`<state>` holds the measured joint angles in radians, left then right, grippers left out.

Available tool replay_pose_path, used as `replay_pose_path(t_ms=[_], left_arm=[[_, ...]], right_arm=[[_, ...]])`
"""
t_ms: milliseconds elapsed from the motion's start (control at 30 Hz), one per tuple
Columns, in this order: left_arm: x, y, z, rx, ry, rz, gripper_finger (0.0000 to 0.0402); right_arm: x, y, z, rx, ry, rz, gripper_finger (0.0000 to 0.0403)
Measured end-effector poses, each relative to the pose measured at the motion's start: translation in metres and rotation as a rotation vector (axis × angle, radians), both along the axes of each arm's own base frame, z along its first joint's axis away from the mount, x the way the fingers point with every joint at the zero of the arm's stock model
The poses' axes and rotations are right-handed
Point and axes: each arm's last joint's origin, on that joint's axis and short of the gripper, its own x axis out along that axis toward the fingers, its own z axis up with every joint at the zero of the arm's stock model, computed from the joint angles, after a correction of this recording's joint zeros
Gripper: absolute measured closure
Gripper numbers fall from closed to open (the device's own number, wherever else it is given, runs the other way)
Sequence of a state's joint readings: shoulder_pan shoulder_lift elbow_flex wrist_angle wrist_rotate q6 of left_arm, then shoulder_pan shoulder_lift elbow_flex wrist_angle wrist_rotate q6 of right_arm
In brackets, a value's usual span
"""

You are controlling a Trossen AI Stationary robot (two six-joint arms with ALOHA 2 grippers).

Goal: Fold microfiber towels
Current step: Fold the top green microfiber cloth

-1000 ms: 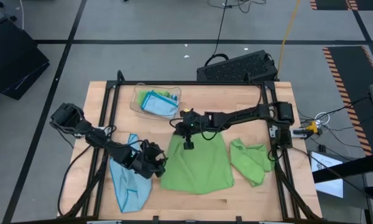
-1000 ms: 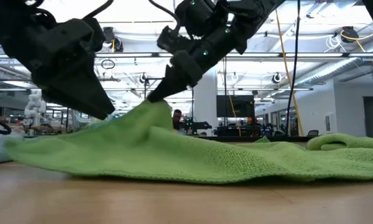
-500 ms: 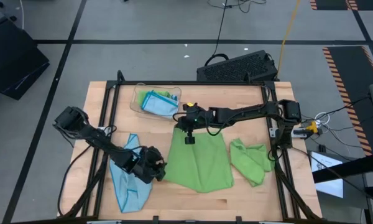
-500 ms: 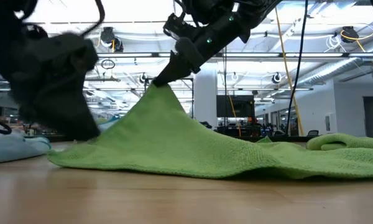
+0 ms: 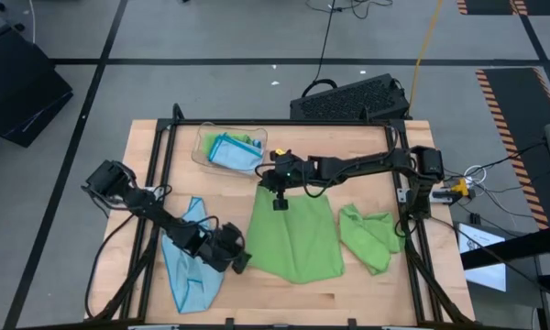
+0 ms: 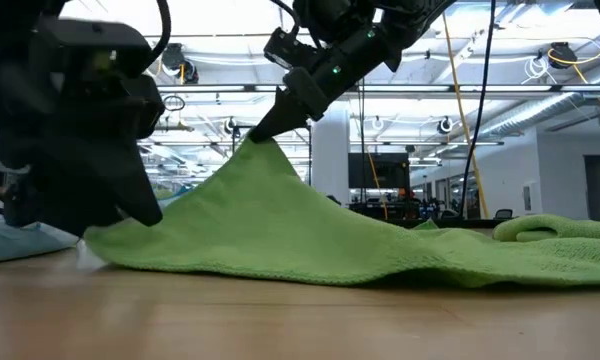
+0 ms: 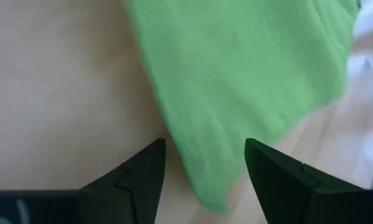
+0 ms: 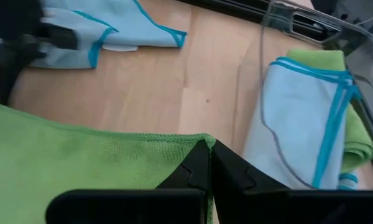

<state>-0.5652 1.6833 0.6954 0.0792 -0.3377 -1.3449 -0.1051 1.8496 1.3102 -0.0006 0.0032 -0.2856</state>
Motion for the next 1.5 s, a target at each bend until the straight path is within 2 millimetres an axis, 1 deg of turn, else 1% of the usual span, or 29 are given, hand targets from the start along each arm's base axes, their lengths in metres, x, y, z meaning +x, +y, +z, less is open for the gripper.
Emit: replay_pose_path(t_ms=[167,333,500,667,767,833,933,1067,1167,1233,1367,1500], left_arm=[[-0.001,-0.002,0.0,-0.03,0.011,-0.016,0.0203],[-0.002,-0.002,-0.001,0.003,0.024,-0.047,0.0245],[-0.006,0.001,-0.004,0.049,0.077,-0.039,0.0309],[-0.01,0.007,-0.005,0.141,0.131,-0.076,0.0387],[-0.013,0.012,-0.002,0.196,0.144,-0.073,0.0393],[-0.017,0.015,0.002,0.249,0.15,-0.087,0.0396],[-0.022,0.019,0.016,0.3,0.138,-0.122,0.0396],[-0.035,0.029,0.038,0.37,0.143,-0.146,0.0394],[-0.044,0.036,0.06,0.41,0.083,-0.139,0.0398],[-0.049,0.04,0.074,0.439,0.019,-0.143,0.0396],[-0.056,0.043,0.102,0.51,-0.14,-0.173,0.0396],[-0.06,0.044,0.135,0.566,-0.255,-0.229,0.0397]], right_arm=[[-0.001,-0.008,0.0,-0.009,0.002,-0.014,0.0403],[-0.002,-0.015,-0.001,-0.011,0.007,-0.029,0.0403],[-0.003,-0.018,-0.002,-0.01,0.019,-0.037,0.0403],[-0.004,-0.019,-0.003,-0.01,0.038,-0.036,0.0403],[-0.007,-0.016,-0.001,-0.007,0.055,-0.035,0.0403],[-0.01,-0.012,0.006,-0.017,0.054,-0.052,0.0403],[-0.017,-0.002,0.024,-0.058,0.037,-0.08,0.0403],[-0.032,0.014,0.055,-0.056,-0.024,-0.085,0.0403],[-0.046,0.026,0.079,-0.012,-0.08,-0.086,0.0403],[-0.055,0.035,0.092,0.008,-0.102,-0.081,0.0403],[-0.069,0.063,0.112,-0.056,-0.178,-0.173,0.0403],[-0.081,0.098,0.122,-0.094,-0.231,-0.2,0.0403]])
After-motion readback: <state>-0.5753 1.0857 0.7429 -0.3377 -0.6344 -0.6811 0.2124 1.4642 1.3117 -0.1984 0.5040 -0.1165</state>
